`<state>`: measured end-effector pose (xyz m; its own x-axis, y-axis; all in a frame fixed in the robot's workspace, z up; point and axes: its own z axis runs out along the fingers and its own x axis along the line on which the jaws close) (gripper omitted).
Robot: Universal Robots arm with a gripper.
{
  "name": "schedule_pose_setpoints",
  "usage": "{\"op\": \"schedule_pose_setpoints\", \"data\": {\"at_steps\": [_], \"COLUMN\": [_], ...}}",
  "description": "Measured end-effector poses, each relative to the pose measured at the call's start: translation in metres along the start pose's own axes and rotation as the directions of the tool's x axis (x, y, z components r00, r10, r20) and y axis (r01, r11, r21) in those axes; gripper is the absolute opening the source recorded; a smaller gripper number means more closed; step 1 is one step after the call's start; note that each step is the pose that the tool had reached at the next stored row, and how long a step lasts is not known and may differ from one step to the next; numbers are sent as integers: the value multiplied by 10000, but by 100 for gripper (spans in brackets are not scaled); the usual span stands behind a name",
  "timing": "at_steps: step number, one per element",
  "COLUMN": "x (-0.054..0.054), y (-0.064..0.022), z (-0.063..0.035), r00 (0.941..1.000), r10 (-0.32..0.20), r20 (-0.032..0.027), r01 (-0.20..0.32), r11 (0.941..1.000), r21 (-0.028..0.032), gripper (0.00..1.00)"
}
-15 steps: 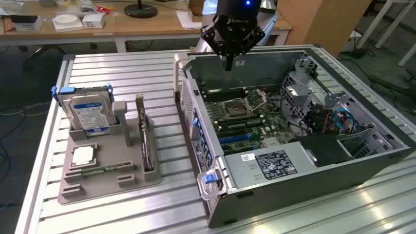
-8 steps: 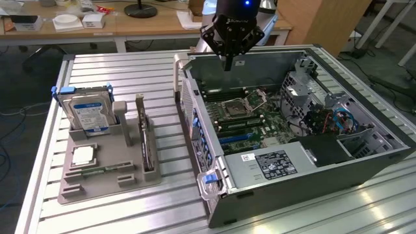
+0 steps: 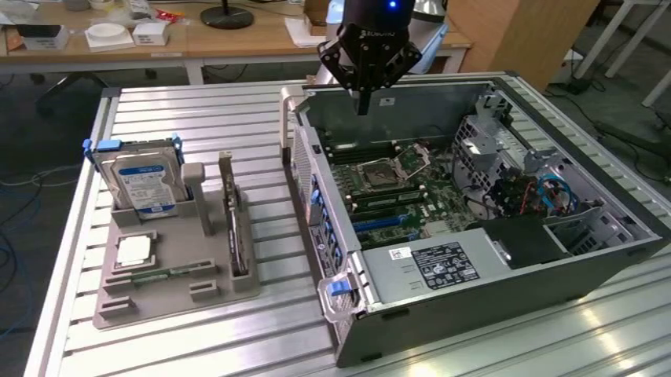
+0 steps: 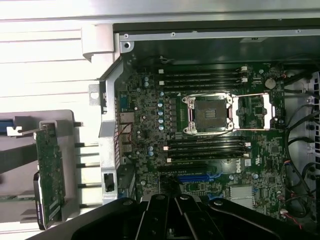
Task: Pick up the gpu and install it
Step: 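Reach for the gpu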
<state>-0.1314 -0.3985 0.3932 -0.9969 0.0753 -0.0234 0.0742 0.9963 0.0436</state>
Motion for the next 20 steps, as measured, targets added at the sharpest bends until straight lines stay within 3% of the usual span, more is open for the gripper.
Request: {"op": "schedule_pose_setpoints", "data": {"at_steps": [20], "x": [185], "y": [-14], "z": [-5], "r00": [10000], "r10": [-1], "r20": [0], "r01": [1], "r11": [10000], "r21": [1], "gripper": [10]}}
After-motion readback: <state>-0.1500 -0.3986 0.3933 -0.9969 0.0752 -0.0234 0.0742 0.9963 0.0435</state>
